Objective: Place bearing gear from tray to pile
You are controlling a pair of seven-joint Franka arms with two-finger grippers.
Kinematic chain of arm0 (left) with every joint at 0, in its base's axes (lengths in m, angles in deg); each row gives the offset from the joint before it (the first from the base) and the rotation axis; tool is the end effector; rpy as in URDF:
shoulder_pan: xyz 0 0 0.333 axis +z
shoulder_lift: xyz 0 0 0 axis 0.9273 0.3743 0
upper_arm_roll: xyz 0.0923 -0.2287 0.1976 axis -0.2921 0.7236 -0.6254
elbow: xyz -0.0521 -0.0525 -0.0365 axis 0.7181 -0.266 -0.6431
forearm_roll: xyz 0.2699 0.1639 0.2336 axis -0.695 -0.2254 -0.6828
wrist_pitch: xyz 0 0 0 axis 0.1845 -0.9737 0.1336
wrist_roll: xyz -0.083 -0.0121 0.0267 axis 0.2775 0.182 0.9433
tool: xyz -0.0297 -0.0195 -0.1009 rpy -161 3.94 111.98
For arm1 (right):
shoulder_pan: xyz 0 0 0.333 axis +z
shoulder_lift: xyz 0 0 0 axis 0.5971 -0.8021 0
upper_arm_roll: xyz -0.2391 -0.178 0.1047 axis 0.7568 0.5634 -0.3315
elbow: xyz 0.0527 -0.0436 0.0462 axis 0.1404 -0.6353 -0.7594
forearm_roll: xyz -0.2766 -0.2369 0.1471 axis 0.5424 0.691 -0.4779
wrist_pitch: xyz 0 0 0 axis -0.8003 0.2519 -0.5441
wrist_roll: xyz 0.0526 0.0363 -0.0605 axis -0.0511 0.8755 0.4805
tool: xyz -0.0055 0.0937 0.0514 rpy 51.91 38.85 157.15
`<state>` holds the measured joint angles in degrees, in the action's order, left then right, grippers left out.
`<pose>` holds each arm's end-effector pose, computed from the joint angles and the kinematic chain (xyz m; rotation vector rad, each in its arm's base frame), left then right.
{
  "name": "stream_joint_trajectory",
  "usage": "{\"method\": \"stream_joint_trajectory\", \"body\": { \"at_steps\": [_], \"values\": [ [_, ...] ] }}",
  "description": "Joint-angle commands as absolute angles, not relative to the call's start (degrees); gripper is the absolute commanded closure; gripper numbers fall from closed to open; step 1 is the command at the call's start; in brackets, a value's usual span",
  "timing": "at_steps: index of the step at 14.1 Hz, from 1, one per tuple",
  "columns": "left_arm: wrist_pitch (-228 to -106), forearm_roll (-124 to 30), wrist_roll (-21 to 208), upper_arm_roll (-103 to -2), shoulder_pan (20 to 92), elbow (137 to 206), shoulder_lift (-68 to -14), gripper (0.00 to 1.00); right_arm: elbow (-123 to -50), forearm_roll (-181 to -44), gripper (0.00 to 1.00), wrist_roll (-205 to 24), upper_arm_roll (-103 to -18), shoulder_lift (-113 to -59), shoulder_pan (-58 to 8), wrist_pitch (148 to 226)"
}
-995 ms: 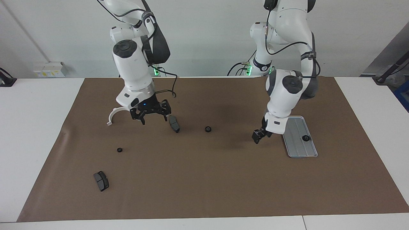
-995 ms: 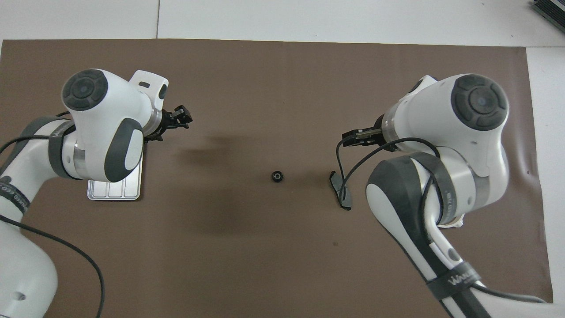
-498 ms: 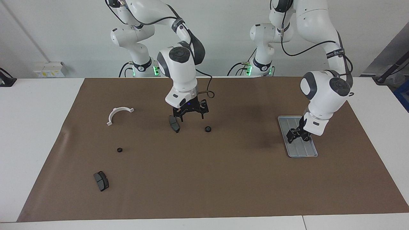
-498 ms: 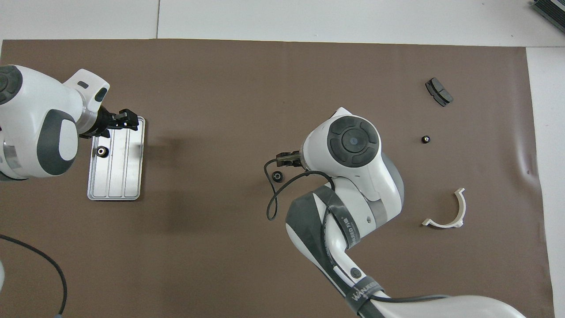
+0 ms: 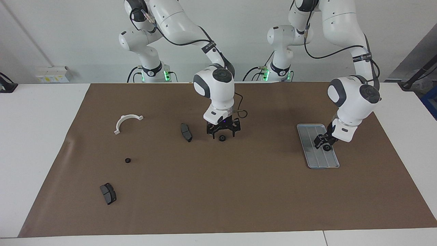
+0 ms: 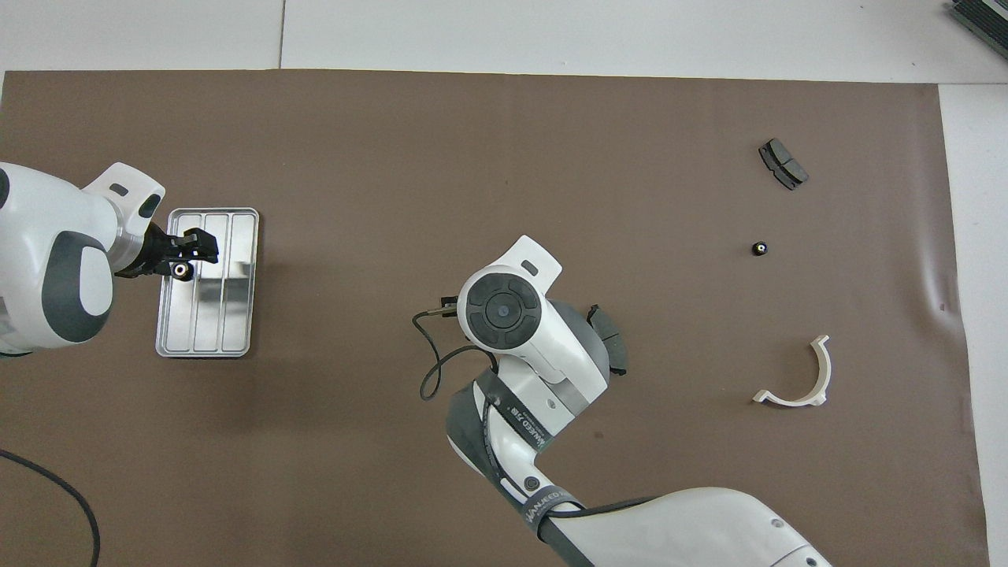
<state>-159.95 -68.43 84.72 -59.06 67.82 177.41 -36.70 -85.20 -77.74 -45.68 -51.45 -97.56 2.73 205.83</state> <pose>0.5971 0.0325 0.3310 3.0886 0.3303 0.0407 0.5315 0.4060 0.3068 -3.1097 -0.0913 -0.2268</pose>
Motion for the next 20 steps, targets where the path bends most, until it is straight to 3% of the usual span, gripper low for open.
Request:
{"method": "stream_joint_trajectory", "body": {
  "at_steps": [1, 7, 8, 10, 20],
  "values": [
    [-164.6, -69.2, 84.8, -58.6, 70.3, 183.2, -39.9, 0.23, -84.0, -76.4, 0.0, -44.5, -51.2, -99.4, 2.6, 207.0],
    [-171.1, -69.2, 92.6, -58.5, 70.4, 185.5, -39.5, 0.23, -84.5, -76.4, 0.01, -44.5, -51.2, -98.9, 3.5, 201.1],
    [-172.5, -69.2, 93.6, -58.6, 70.3, 185.5, -39.2, 0.24, -84.5, -76.4, 0.07, -44.5, -51.3, -98.9, 3.5, 201.1],
    [-174.7, -69.2, 94.7, -58.5, 70.4, 185.5, -38.0, 0.24, -84.5, -76.4, 0.16, -44.5, -51.3, -98.9, 3.5, 201.4],
    [-175.7, -69.2, 98.2, -58.5, 69.3, 186.6, -37.7, 0.3, -85.9, -76.5, 0.23, -43.7, -51.3, -99.1, 3.4, 206.3]
  ]
}}
